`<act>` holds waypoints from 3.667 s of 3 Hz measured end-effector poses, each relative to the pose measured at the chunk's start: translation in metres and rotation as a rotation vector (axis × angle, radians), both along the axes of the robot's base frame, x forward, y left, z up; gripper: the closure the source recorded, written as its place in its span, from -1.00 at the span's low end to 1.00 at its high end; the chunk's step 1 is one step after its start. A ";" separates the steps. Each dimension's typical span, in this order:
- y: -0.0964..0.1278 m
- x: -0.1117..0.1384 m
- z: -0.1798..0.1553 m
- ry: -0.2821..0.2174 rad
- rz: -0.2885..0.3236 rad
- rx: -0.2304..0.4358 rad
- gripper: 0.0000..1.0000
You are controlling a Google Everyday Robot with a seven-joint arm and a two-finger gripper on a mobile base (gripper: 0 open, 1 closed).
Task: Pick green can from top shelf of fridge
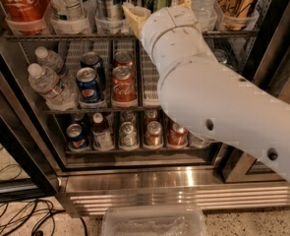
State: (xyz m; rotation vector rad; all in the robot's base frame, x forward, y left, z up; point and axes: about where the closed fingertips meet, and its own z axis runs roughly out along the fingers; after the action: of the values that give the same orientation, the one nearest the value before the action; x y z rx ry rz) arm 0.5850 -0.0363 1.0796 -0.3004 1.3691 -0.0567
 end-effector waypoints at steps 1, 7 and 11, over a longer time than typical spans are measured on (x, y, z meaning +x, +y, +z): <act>0.000 0.024 0.001 0.016 -0.019 0.017 -0.40; -0.005 0.035 -0.003 0.030 -0.035 0.017 1.00; -0.030 -0.004 0.039 0.046 0.029 0.189 1.00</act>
Offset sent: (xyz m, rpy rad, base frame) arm 0.0228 -0.0088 -0.0159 0.0231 0.0453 -0.0350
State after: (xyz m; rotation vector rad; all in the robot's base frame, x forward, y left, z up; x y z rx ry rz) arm 0.5805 -0.0667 1.1188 -0.1642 1.4042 0.1036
